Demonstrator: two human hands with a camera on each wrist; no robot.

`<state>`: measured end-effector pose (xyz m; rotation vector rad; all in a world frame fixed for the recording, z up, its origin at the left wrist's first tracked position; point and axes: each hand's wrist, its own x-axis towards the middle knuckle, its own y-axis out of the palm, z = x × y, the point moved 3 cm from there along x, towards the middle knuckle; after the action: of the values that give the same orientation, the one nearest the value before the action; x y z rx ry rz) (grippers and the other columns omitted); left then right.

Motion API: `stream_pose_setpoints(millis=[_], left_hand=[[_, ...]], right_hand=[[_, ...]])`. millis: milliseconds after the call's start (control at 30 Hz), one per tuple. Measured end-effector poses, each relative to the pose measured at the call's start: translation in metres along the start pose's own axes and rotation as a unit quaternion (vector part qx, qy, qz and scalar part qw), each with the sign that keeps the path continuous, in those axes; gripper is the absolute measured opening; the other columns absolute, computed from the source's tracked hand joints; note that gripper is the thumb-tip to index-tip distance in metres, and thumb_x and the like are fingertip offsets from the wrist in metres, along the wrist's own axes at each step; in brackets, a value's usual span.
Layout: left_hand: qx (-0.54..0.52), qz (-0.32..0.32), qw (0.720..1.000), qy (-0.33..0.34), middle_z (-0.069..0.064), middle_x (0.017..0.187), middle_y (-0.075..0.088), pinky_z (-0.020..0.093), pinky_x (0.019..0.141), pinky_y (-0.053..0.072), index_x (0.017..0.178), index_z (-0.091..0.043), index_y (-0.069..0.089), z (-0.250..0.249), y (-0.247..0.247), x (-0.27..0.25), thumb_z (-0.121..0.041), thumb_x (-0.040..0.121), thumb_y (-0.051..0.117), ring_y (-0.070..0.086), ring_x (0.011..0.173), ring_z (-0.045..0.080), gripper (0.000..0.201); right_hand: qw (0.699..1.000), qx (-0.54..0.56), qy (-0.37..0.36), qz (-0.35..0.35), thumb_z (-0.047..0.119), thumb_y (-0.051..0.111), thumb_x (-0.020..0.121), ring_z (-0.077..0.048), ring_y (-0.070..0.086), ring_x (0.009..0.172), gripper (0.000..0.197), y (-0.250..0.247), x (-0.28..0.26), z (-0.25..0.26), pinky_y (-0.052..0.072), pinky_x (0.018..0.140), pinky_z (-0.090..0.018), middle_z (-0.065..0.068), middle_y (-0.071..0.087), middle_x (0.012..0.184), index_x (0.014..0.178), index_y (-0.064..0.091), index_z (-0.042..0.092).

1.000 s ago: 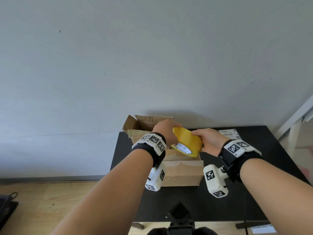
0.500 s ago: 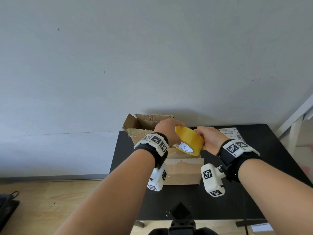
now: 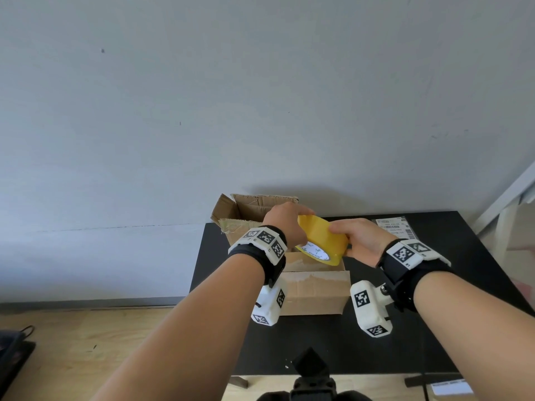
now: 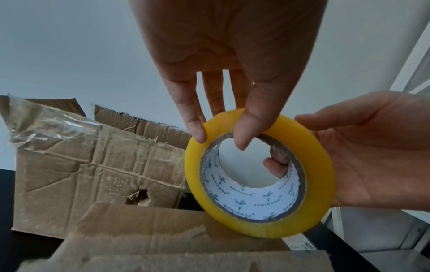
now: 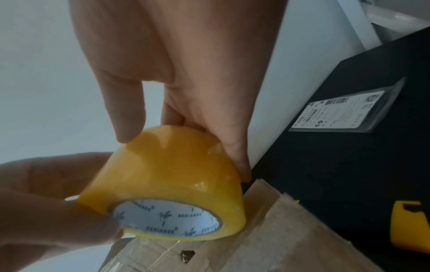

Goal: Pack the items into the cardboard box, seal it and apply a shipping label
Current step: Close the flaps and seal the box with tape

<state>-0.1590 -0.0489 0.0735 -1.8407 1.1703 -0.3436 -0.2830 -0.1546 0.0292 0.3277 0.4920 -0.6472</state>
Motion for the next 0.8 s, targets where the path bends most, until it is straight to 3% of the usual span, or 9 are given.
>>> stream_pose_setpoints(millis=[100,233,500,533,633,733,800], left_hand=[[0.010,-0.001,1.000,0.004,-0.003,0.130,0.057,0.025,0.070,0.050,0.128,-0.033,0.058,-0.0011,0.0002,-0.0008,-0.003,0.073,0.071,0.060,0.105,0.017,0.064],[0.013,-0.007,1.000,0.009,-0.004,0.132,0.056,0.023,0.068,0.048,0.129,-0.033,0.058,-0.0008,0.0009,-0.0017,-0.003,0.073,0.070,0.059,0.106,0.017,0.065],[0.015,-0.008,1.000,0.010,-0.004,0.128,0.058,0.026,0.070,0.051,0.126,-0.036,0.059,-0.0023,0.0030,0.0003,-0.006,0.070,0.073,0.058,0.107,0.017,0.064],[0.019,-0.009,1.000,0.013,-0.004,0.129,0.057,0.026,0.072,0.052,0.126,-0.036,0.059,-0.0032,0.0035,0.0005,-0.006,0.070,0.073,0.058,0.109,0.017,0.064],[0.031,-0.008,0.999,0.015,-0.004,0.129,0.057,0.028,0.075,0.052,0.127,-0.035,0.059,-0.0044,0.0032,0.0015,-0.006,0.071,0.072,0.056,0.112,0.018,0.064],[0.028,-0.003,1.000,0.012,-0.004,0.129,0.058,0.026,0.072,0.049,0.127,-0.035,0.059,-0.0037,0.0015,0.0026,-0.004,0.071,0.071,0.057,0.111,0.018,0.065],[0.026,-0.002,1.000,0.012,-0.003,0.128,0.058,0.026,0.073,0.049,0.127,-0.034,0.059,-0.0031,0.0011,0.0028,-0.004,0.072,0.071,0.057,0.111,0.018,0.064]], right_hand=[[1.000,-0.004,0.003,-0.016,0.008,0.056,0.092,-0.035,0.057,0.110,0.029,0.0011,0.0011,0.0011,0.051,0.082,-0.043,-0.020,0.059,0.120,0.120,0.058,0.001],[0.998,-0.026,-0.006,-0.056,0.008,0.057,0.086,-0.036,0.056,0.102,0.014,0.0034,0.0029,0.0008,0.047,0.090,-0.048,-0.020,0.057,0.110,0.101,0.059,0.006],[0.997,-0.030,-0.007,-0.076,0.001,0.051,0.082,-0.030,0.049,0.090,0.009,0.0029,0.0033,0.0029,0.042,0.077,-0.042,-0.015,0.049,0.091,0.081,0.056,0.008],[0.997,-0.026,-0.009,-0.078,-0.001,0.050,0.081,-0.030,0.049,0.090,0.010,0.0013,0.0032,0.0022,0.042,0.077,-0.041,-0.014,0.049,0.091,0.083,0.058,0.004],[0.999,-0.014,-0.003,-0.052,-0.001,0.051,0.085,-0.034,0.056,0.097,0.028,-0.0022,0.0018,-0.0007,0.049,0.078,-0.042,-0.020,0.057,0.103,0.111,0.059,-0.009],[0.999,-0.019,-0.002,-0.028,0.011,0.061,0.090,-0.034,0.059,0.104,0.021,-0.0005,-0.0030,0.0025,0.051,0.084,-0.048,-0.019,0.060,0.113,0.109,0.061,0.002],[0.999,-0.033,-0.009,-0.033,0.013,0.064,0.089,-0.034,0.059,0.108,0.026,-0.0013,-0.0020,0.0040,0.050,0.089,-0.052,-0.018,0.061,0.116,0.114,0.060,0.004]])
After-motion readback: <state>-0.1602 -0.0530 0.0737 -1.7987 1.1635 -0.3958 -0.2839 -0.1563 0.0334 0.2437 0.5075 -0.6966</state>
